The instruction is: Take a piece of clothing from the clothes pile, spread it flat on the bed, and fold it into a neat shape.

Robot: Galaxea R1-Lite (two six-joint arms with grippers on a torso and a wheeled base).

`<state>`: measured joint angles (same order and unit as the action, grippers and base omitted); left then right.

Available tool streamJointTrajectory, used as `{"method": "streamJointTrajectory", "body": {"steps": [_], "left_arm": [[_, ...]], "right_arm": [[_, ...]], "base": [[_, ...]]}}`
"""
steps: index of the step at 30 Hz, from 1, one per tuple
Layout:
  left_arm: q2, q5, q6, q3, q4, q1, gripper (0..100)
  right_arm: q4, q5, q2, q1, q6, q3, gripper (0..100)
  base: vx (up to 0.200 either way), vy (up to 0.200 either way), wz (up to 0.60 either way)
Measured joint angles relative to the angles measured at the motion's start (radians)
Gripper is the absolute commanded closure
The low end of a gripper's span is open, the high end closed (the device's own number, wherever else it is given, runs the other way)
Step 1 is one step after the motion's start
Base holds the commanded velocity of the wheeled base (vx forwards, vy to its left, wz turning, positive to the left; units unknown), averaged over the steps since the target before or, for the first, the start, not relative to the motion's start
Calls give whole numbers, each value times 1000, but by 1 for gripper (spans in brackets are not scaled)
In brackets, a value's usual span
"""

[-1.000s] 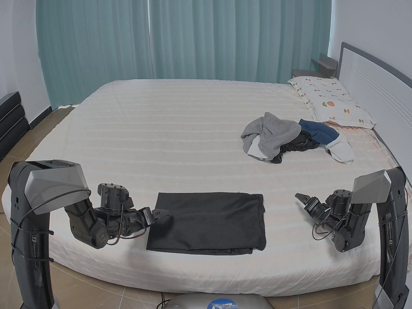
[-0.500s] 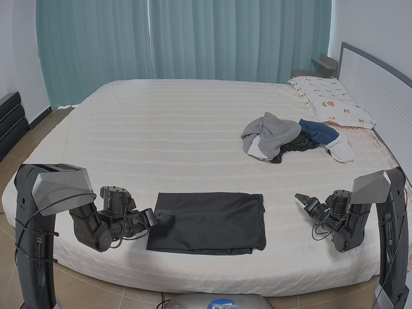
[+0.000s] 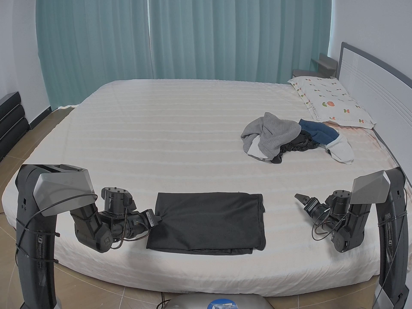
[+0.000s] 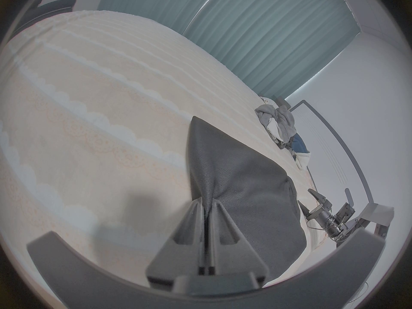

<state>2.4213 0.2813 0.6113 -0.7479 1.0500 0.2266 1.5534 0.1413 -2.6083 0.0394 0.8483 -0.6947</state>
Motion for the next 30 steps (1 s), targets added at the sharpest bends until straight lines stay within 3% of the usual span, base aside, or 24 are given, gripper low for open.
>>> {"method": "streamJointTrajectory", "body": {"steps": [26, 30], "left_arm": [[-21, -16, 36, 41, 1, 2, 100], [-24, -18, 36, 47, 0, 2, 100]], "right_arm": [[0, 0, -1, 0, 0, 0, 0], [-1, 1, -1, 0, 0, 0, 0]], "base": [[0, 0, 0], [0, 200, 0]]}}
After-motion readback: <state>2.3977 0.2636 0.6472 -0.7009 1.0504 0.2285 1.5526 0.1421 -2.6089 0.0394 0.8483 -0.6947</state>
